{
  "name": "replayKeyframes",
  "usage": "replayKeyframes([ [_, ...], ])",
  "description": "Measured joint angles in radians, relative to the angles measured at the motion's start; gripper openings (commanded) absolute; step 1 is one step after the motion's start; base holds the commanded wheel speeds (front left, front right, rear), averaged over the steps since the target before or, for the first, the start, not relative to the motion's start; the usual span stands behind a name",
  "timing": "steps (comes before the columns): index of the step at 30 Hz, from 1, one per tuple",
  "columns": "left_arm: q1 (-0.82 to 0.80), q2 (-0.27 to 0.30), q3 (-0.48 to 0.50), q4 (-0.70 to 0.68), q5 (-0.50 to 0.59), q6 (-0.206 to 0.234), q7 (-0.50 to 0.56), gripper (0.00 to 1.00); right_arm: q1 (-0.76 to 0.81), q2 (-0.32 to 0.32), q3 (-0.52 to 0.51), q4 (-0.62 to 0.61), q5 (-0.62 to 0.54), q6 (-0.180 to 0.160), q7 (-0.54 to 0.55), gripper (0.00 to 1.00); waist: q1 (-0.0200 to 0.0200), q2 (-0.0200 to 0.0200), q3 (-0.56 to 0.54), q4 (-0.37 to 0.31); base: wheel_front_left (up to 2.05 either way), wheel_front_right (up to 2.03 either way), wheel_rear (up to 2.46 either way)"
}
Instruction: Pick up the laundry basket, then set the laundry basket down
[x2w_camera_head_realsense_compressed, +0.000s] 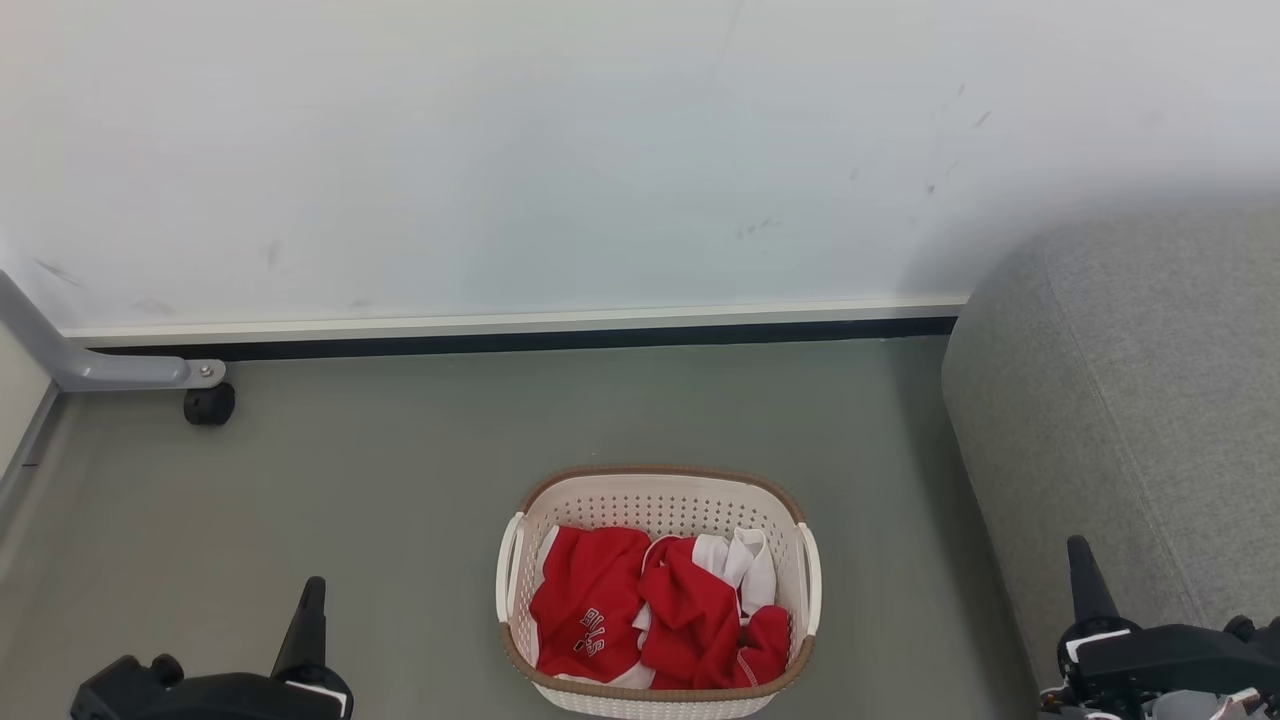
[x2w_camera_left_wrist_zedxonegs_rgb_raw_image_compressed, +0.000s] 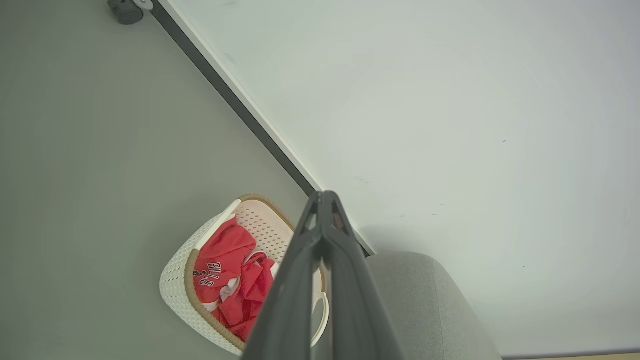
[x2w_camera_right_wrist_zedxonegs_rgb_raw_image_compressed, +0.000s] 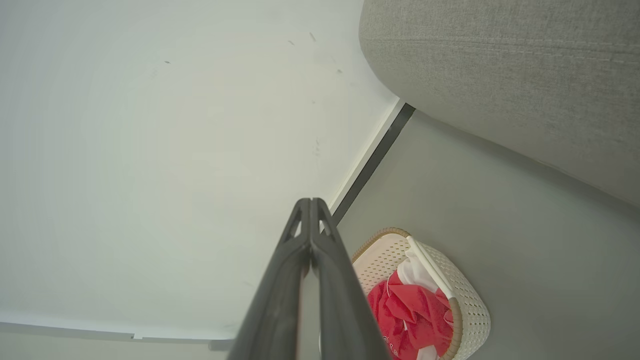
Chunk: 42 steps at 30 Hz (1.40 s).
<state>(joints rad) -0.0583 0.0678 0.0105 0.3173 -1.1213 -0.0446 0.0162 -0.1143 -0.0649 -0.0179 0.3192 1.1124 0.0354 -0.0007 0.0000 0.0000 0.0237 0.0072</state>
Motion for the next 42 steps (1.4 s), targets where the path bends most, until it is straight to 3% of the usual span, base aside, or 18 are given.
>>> replayKeyframes([
  [33,-0.019,-0.023,0.08,-0.012,-0.456,-0.079,0.096,0.0,0.004,0.019,-0.114,-0.016,0.473,0.082,0.11,0.0,0.0,0.0,-0.022,-0.007,0.0,0.0,0.0],
  [42,-0.02,-0.025,0.082,-0.014,-0.478,-0.079,0.098,0.0,0.005,0.021,-0.117,-0.017,0.482,0.085,0.114,0.0,0.0,0.0,-0.022,-0.007,0.0,0.0,0.0],
])
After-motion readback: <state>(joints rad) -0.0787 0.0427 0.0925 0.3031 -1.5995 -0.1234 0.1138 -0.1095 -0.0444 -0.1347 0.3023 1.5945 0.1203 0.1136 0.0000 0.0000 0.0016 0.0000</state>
